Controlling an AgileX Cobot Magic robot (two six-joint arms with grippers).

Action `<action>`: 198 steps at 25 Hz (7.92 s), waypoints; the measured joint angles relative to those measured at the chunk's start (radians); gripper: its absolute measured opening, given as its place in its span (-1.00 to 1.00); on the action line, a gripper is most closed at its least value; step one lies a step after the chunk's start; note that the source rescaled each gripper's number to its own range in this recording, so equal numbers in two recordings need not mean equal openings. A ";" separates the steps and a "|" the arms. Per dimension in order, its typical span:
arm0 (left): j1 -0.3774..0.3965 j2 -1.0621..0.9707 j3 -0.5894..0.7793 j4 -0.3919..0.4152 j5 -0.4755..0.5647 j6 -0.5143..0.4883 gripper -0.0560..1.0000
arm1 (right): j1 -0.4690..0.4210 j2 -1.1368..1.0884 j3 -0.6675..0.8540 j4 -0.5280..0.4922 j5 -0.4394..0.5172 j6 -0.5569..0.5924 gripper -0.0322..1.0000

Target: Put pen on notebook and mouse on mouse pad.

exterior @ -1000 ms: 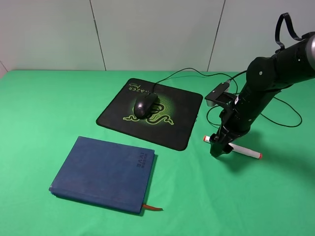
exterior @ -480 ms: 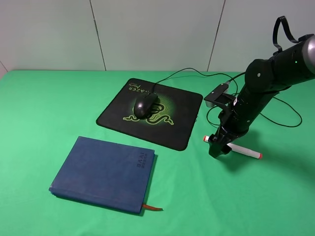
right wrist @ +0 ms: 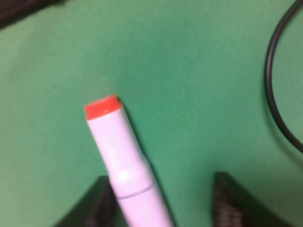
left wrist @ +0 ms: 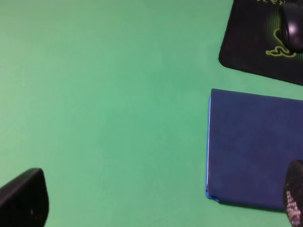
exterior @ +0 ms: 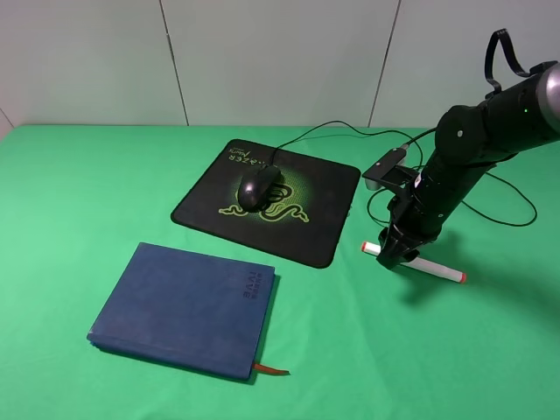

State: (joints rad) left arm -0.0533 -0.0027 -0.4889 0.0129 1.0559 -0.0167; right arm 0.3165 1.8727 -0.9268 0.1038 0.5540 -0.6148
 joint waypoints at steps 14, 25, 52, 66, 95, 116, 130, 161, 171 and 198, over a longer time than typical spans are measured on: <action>0.000 0.000 0.000 0.000 0.000 0.000 1.00 | 0.000 0.000 0.000 0.000 0.003 0.000 -0.94; 0.000 0.000 0.000 0.000 0.001 0.000 1.00 | 0.000 -0.099 -0.070 0.009 0.142 0.055 -0.94; 0.000 0.000 0.000 0.000 0.001 0.000 1.00 | 0.500 -0.147 -0.437 0.010 0.443 0.301 -0.94; 0.000 0.000 0.000 0.000 0.000 0.000 1.00 | 0.714 0.213 -0.804 0.010 0.467 0.307 -0.94; 0.000 0.000 0.000 0.000 0.000 0.000 1.00 | 0.732 0.437 -0.884 0.028 0.336 0.308 -0.94; 0.000 0.000 0.000 0.000 0.002 0.000 1.00 | 0.732 0.437 -0.884 0.029 0.336 0.349 1.00; 0.000 0.000 0.000 0.000 0.002 0.000 1.00 | 0.732 0.368 -0.890 0.026 0.496 0.349 1.00; 0.000 0.000 0.000 0.000 0.000 0.000 1.00 | 0.732 -0.313 -0.559 -0.182 0.669 0.439 1.00; 0.000 0.000 0.000 0.000 0.000 0.000 1.00 | 0.732 -0.622 -0.214 -0.221 0.650 0.444 1.00; 0.000 0.000 0.000 0.000 0.002 0.000 1.00 | 0.732 -1.623 0.426 -0.115 0.484 0.623 1.00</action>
State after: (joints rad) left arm -0.0533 -0.0027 -0.4889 0.0129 1.0576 -0.0167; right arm 1.0489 0.2495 -0.5003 -0.0115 1.0378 0.0080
